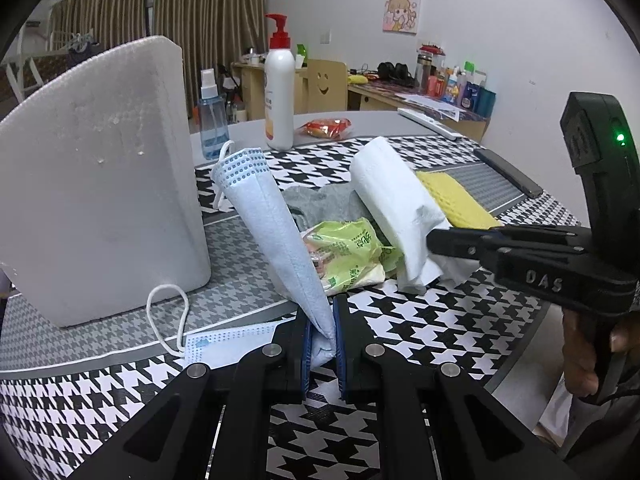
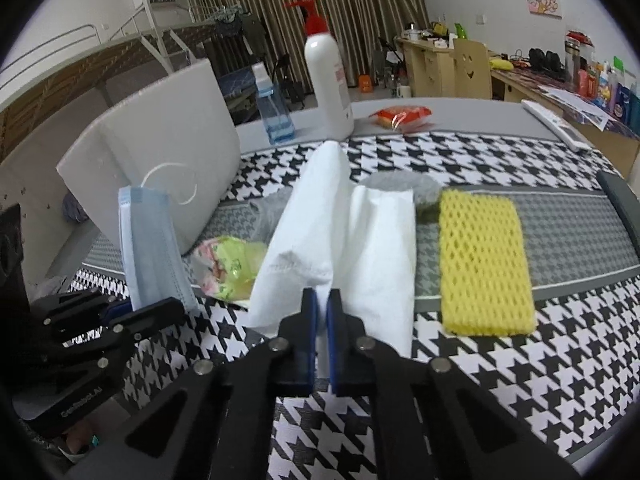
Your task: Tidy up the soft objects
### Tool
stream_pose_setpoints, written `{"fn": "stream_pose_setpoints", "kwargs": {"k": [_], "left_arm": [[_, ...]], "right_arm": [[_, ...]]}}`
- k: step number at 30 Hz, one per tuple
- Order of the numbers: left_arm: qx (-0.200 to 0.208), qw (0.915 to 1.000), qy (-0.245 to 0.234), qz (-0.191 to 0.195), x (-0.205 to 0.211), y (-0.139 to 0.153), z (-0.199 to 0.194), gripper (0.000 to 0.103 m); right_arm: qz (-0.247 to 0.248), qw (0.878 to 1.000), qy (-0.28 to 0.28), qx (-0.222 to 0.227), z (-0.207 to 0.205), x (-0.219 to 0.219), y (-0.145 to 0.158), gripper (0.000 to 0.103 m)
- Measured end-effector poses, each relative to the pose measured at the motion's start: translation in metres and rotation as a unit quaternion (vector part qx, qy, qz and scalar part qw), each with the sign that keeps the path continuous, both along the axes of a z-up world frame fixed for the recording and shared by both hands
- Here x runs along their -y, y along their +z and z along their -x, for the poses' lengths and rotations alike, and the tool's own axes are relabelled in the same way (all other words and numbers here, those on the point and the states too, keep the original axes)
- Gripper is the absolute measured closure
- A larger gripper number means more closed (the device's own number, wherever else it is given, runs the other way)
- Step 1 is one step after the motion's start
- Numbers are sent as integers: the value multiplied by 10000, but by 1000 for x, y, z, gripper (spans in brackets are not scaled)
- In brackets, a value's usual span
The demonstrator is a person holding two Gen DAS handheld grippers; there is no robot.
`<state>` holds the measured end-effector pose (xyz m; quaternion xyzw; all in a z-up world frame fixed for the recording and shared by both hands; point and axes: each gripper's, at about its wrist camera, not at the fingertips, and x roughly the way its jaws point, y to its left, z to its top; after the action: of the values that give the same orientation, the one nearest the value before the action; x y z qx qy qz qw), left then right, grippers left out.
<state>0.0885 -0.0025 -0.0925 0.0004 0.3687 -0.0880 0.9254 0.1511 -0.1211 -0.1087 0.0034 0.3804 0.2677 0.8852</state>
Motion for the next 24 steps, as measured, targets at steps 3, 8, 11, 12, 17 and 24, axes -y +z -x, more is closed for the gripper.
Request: {"fn": "stream_pose_setpoints", "kwargs": {"k": [3, 8, 11, 12, 17, 24], "left_arm": [[23, 10000, 31, -6, 0, 0, 0, 92], [78, 9999, 66, -18, -2, 3, 3, 92], [112, 9999, 78, -10, -3, 4, 5, 92], [113, 9999, 80, -10, -2, 4, 5, 92], [107, 9999, 78, -33, -1, 4, 8, 92], [90, 9999, 130, -56, -2, 4, 7, 92]], "right_arm": [[37, 10000, -63, 53, 0, 1, 1, 96], [-57, 9996, -105, 244, 4, 7, 12, 97], [-28, 9992, -144, 369, 6, 9, 19, 97], [34, 9991, -179, 374, 7, 10, 19, 97], [348, 9985, -359, 235, -1, 8, 6, 96], [331, 9984, -399, 209, -9, 6, 0, 41]]}}
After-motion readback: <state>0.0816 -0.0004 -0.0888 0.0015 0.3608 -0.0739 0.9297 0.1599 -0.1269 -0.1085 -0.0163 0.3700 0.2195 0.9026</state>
